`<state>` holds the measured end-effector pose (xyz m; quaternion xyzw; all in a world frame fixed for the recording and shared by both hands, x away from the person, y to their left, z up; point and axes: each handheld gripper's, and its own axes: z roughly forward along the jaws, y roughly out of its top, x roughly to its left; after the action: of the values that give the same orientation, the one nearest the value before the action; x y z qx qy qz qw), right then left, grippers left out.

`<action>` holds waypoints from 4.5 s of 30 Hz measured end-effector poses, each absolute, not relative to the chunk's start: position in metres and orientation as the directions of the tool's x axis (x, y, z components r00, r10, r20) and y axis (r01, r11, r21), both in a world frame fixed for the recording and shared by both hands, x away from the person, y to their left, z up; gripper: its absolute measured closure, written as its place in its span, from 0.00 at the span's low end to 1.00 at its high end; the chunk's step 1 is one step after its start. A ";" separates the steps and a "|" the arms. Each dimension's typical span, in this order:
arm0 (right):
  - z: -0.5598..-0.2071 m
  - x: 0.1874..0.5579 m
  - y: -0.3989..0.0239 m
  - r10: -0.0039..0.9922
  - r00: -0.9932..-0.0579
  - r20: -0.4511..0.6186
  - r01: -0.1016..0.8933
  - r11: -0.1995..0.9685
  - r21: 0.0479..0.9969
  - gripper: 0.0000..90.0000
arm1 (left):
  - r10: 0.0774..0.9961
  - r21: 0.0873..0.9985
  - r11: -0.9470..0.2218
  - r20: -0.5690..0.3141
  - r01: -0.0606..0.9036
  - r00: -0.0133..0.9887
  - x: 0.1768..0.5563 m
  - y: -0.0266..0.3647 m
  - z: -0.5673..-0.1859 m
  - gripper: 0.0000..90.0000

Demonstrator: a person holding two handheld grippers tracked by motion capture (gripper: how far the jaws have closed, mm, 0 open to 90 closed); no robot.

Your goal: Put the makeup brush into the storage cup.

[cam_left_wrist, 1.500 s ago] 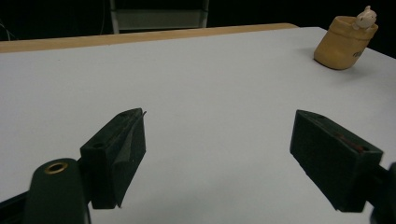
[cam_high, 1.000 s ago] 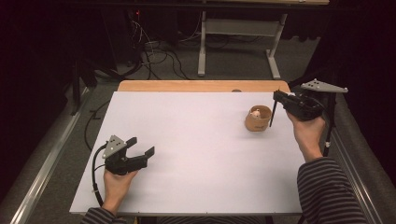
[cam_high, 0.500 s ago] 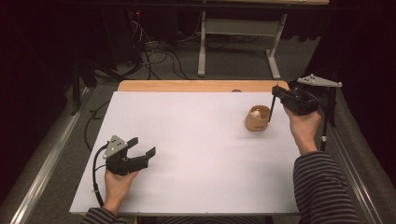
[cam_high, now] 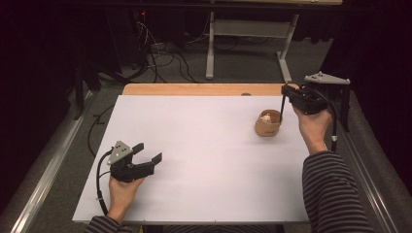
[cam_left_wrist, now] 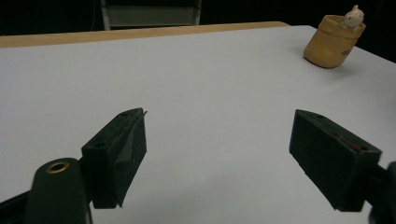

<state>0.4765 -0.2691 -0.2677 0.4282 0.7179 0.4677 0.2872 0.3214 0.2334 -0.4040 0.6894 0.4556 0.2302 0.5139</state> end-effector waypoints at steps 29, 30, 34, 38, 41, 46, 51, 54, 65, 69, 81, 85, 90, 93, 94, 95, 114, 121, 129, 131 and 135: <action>-0.281 0.497 -0.258 0.894 -0.446 -0.043 0.369 0.227 0.901 0.95 | 0.861 0.920 -0.063 -0.147 0.388 0.487 0.321 0.232 -0.404 0.22; -0.282 0.497 -0.257 0.894 -0.446 -0.038 0.375 0.226 0.899 0.95 | 0.861 0.920 -0.062 -0.147 0.388 0.487 0.321 0.232 -0.404 0.22; -0.285 0.498 -0.255 0.892 -0.450 -0.040 0.388 0.235 0.891 0.95 | 0.860 0.920 -0.063 -0.147 0.388 0.488 0.321 0.232 -0.404 0.22; -0.289 0.500 -0.252 0.890 -0.454 -0.047 0.399 0.250 0.882 0.95 | 0.860 0.919 -0.062 -0.148 0.388 0.489 0.321 0.232 -0.404 0.22; -0.290 0.501 -0.252 0.889 -0.455 -0.048 0.404 0.254 0.879 0.95 | 0.860 0.920 -0.062 -0.148 0.388 0.488 0.321 0.232 -0.404 0.22; -0.293 0.502 -0.251 0.888 -0.457 -0.050 0.413 0.261 0.873 0.95 | 0.860 0.920 -0.062 -0.148 0.388 0.488 0.321 0.232 -0.404 0.22; -0.296 0.504 -0.251 0.890 -0.454 -0.040 0.433 0.260 0.863 0.95 | 0.860 0.919 -0.064 -0.147 0.388 0.489 0.321 0.232 -0.404 0.22; -0.298 0.505 -0.250 0.890 -0.455 -0.043 0.439 0.266 0.858 0.95 | 0.860 0.920 -0.063 -0.147 0.388 0.489 0.321 0.232 -0.404 0.22; -0.301 0.506 -0.248 0.889 -0.454 -0.050 0.458 0.281 0.843 0.95 | 0.859 0.920 -0.071 -0.140 0.385 0.492 0.321 0.232 -0.403 0.22; -0.302 0.507 -0.247 0.889 -0.454 -0.051 0.468 0.286 0.836 0.95 | 0.859 0.920 -0.071 -0.140 0.385 0.492 0.321 0.232 -0.403 0.22; -0.305 0.508 -0.247 0.886 -0.461 -0.056 0.474 0.299 0.828 0.95 | 0.858 0.919 -0.073 -0.140 0.389 0.493 0.321 0.232 -0.403 0.22; -0.307 0.508 -0.246 0.885 -0.463 -0.053 0.483 0.302 0.822 0.95 | 0.859 0.919 -0.073 -0.140 0.388 0.493 0.321 0.232 -0.403 0.22; -0.308 0.509 -0.248 0.883 -0.468 -0.035 0.491 0.293 0.821 0.94 | 0.859 0.919 -0.071 -0.142 0.389 0.493 0.321 0.233 -0.403 0.22; -0.307 0.509 -0.249 0.879 -0.476 -0.022 0.493 0.287 0.822 0.87 | 0.860 0.920 -0.066 -0.145 0.387 0.490 0.321 0.233 -0.402 0.22; -0.307 0.509 -0.249 0.879 -0.476 -0.022 0.493 0.287 0.822 0.87 | 0.860 0.920 -0.066 -0.145 0.387 0.490 0.321 0.233 -0.402 0.22; -0.307 0.509 -0.249 0.879 -0.477 -0.017 0.496 0.285 0.820 0.80 | 0.860 0.920 -0.066 -0.145 0.387 0.490 0.321 0.233 -0.402 0.22; -0.296 0.495 -0.260 0.876 -0.482 0.021 0.458 0.232 0.858 0.48 | 0.859 0.921 -0.067 -0.142 0.384 0.492 0.320 0.233 -0.402 0.22; -0.294 0.487 -0.272 0.883 -0.467 0.043 0.447 0.194 0.873 0.46 | 0.859 0.921 -0.067 -0.142 0.384 0.492 0.320 0.233 -0.402 0.22; -0.293 0.474 -0.279 0.872 -0.487 0.050 0.413 0.180 0.893 0.47 | 0.859 0.922 -0.066 -0.141 0.381 0.492 0.320 0.233 -0.402 0.22; -0.293 0.472 -0.280 0.871 -0.490 0.047 0.407 0.181 0.895 0.47 | 0.859 0.922 -0.066 -0.142 0.381 0.492 0.320 0.233 -0.402 0.22; -0.293 0.467 -0.282 0.867 -0.496 0.051 0.398 0.174 0.901 0.47 | 0.859 0.922 -0.066 -0.142 0.381 0.491 0.320 0.233 -0.402 0.22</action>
<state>0.4673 -0.2821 -0.2930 0.4362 0.7249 0.4718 0.2485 0.3196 0.2335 -0.4016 0.6924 0.4480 0.2315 0.5161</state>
